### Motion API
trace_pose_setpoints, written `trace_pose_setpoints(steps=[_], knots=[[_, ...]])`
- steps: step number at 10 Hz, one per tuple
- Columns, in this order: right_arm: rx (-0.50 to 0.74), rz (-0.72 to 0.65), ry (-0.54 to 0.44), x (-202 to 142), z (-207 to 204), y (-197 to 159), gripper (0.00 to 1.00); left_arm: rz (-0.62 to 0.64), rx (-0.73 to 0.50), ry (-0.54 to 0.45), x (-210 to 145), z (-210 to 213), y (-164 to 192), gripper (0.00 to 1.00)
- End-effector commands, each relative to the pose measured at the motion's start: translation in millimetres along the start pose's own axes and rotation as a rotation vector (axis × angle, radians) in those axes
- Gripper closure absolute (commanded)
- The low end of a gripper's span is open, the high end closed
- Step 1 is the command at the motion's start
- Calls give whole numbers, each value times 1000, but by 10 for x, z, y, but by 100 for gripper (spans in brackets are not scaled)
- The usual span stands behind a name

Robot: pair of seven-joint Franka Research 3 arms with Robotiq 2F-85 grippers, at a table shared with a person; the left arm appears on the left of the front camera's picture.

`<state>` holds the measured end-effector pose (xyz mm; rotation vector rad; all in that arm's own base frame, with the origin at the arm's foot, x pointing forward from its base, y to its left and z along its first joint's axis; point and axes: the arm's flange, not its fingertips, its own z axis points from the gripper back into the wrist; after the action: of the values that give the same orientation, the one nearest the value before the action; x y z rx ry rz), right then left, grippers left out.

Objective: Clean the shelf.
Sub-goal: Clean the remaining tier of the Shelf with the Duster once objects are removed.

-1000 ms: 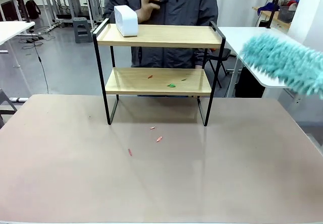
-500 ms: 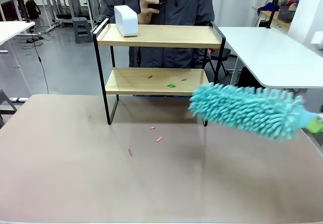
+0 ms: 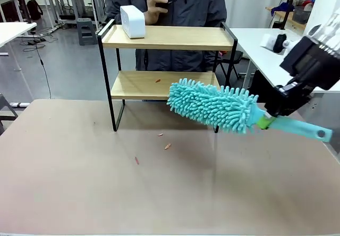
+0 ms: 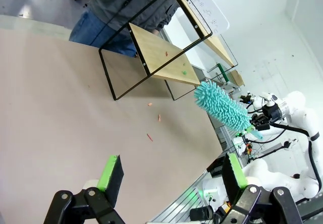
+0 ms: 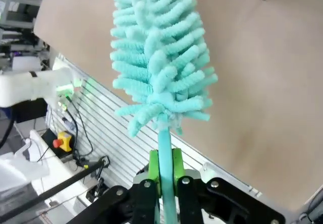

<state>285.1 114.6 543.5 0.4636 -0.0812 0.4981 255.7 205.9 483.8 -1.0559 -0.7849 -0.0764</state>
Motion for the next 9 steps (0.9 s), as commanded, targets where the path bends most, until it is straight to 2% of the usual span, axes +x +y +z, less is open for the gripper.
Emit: trace_pose_setpoints(steps=[1, 2, 4, 9], knots=[[-8, -9, -18, 77, -58, 33, 88, -18, -17, -18, 6, -16, -12, 0], [-40, -99, -118, 108, 25, -9, 88, -18, -17, -18, 6, -16, -12, 0], [-24, -167, -243, 359, 65, 11, 88, -18, -17, -18, 6, -16, -12, 0], [-184, -356, -339, 1023, -176, 25, 88, -18, -17, -18, 6, -16, -12, 0]])
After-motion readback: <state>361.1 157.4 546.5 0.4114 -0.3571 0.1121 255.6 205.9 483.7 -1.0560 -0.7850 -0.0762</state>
